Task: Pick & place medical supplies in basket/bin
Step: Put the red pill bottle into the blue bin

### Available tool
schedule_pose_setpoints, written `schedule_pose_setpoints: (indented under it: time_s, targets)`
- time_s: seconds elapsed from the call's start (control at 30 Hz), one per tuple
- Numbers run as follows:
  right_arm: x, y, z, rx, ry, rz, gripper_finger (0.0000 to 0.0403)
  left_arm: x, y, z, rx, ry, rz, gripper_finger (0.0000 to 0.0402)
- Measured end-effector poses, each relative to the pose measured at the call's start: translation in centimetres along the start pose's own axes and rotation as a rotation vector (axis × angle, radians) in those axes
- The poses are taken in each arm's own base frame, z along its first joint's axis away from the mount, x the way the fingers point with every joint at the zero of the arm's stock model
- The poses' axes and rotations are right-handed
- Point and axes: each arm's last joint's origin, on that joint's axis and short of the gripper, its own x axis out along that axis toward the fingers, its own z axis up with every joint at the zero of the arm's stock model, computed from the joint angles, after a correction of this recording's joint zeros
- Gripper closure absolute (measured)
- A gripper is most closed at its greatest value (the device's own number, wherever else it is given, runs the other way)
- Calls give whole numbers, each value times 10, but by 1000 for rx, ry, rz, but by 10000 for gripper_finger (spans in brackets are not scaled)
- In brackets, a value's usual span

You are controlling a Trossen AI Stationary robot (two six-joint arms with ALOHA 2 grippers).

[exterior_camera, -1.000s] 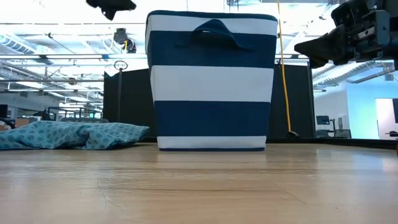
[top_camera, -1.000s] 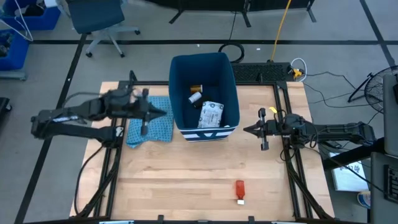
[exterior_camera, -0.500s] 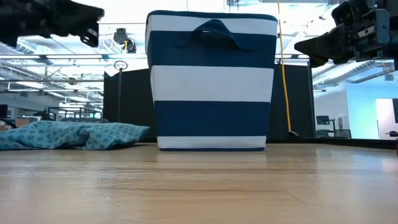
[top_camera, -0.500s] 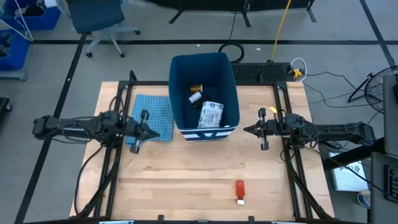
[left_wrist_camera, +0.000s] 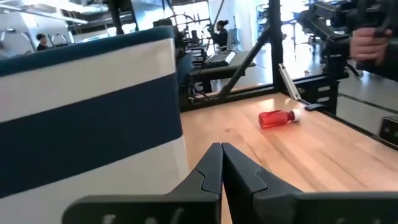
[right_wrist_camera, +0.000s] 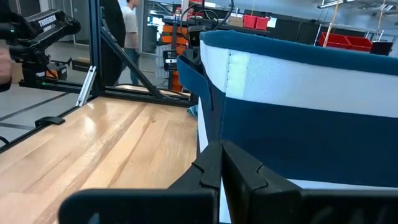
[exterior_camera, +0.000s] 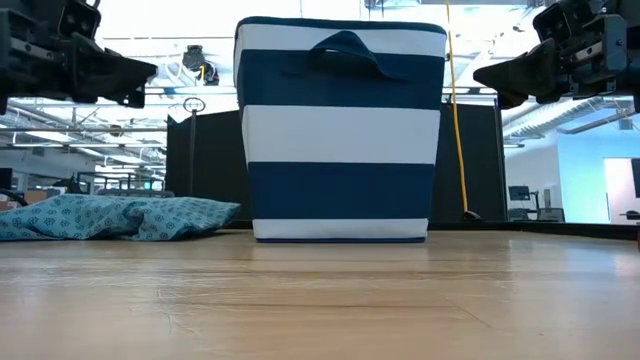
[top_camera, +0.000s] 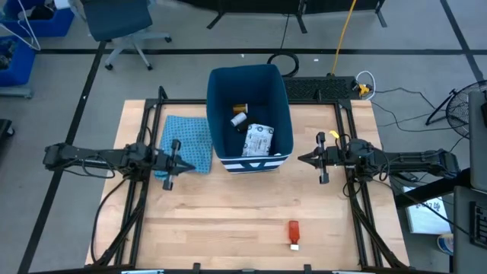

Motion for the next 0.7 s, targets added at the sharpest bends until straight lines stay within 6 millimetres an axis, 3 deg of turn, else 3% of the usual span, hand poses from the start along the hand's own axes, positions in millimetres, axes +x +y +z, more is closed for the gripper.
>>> schedule_pose_setpoints:
  time_s: [0.17, 0.27, 0.5, 0.7]
  targets:
    - [0, 0, 0, -7, -1, 9, 403, 0, 2, 0, -15, 11, 56, 389]
    - [0, 3, 3, -31, -20, 101, 403, 0, 2, -1, -24, 16, 84, 393]
    - [6, 25, 34, -65, 57, 210, 403, 0, 3, -1, -79, 17, 90, 393]
    - [17, 61, 65, -110, 167, 356, 403, 0, 3, -1, -87, 17, 90, 377]
